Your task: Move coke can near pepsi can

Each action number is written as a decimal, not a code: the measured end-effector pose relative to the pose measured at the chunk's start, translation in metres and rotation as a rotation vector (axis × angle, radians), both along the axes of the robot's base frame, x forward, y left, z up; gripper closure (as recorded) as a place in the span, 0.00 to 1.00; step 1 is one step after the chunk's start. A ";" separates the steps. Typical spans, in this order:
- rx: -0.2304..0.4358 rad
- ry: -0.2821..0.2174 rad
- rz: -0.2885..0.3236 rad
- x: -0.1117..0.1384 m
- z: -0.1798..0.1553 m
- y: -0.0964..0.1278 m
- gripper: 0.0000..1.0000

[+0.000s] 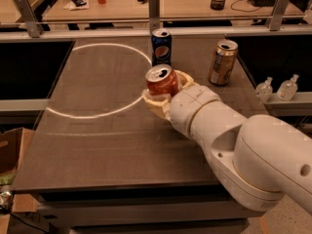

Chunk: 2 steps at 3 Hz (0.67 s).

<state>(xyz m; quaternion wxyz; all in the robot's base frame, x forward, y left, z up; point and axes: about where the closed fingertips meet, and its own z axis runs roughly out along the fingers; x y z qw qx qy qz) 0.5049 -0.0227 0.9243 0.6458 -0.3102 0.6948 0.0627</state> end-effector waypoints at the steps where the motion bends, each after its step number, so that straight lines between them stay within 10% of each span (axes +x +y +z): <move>1: -0.013 -0.044 -0.144 0.007 0.009 -0.045 1.00; 2: 0.026 -0.089 -0.261 0.012 0.015 -0.076 1.00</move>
Offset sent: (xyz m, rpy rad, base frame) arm 0.0145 -0.1147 0.0131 0.0814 -0.1415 -0.4079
